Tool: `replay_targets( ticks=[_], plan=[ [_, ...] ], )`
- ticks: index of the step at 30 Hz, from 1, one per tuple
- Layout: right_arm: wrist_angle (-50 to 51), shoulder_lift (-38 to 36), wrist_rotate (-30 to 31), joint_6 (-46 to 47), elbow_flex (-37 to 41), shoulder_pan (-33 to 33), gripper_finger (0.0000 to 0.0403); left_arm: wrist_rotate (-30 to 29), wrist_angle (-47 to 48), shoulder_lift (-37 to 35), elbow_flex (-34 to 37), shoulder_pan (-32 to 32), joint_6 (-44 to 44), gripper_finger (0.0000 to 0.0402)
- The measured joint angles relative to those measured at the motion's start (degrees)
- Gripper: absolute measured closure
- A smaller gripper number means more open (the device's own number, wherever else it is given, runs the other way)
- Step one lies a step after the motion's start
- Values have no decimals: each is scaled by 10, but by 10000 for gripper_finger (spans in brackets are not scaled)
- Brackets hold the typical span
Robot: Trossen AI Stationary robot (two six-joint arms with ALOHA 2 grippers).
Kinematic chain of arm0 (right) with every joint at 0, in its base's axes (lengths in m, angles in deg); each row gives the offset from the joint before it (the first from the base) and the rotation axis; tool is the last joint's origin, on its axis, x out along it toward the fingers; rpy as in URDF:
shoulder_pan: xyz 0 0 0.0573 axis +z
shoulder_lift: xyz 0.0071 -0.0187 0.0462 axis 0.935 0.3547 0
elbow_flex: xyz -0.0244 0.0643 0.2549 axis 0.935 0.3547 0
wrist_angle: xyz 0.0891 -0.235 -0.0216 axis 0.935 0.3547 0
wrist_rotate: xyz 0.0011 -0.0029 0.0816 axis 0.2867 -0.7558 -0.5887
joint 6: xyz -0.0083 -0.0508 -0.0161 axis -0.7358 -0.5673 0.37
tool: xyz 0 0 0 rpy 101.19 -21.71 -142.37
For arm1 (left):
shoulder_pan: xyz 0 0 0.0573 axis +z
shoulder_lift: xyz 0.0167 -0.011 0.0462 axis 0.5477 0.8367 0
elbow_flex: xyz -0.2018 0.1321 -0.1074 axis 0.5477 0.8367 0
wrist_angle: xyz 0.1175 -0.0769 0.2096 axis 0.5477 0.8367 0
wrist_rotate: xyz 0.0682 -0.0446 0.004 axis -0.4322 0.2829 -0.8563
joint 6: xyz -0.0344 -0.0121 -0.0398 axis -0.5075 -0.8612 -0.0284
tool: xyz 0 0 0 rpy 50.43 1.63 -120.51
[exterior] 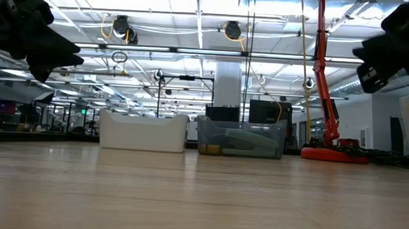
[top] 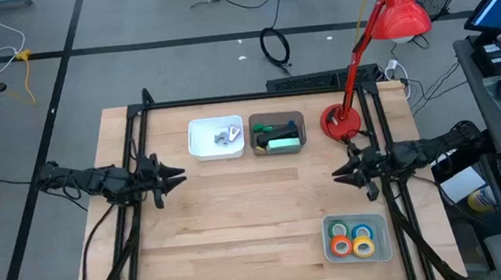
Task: Pick and place Stapler, Stapler remover, tape
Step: Return to Home Position
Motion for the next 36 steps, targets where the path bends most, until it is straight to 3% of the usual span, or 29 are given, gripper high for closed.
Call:
replay_targets(
  ticks=[5, 19, 23, 27, 36],
  plan=[
    [-85, 0, -10, 17, 64, 0, 330, 0, 1, 0, 0, 0, 15, 265],
    [-87, -1, -7, -15, 64, 0, 330, -10, -29, 0, 9, 0, 45, 265],
    [-87, -1, -7, -35, 64, 0, 330, 65, -136, 0, 36, 0, 93, 265],
    [-87, -1, -6, -58, 64, 0, 330, 152, -154, 2, 44, -1, 111, 265],
    [-86, -1, -6, -74, 65, 0, 330, 156, -153, 24, 45, 0, 103, 265]
  ],
)
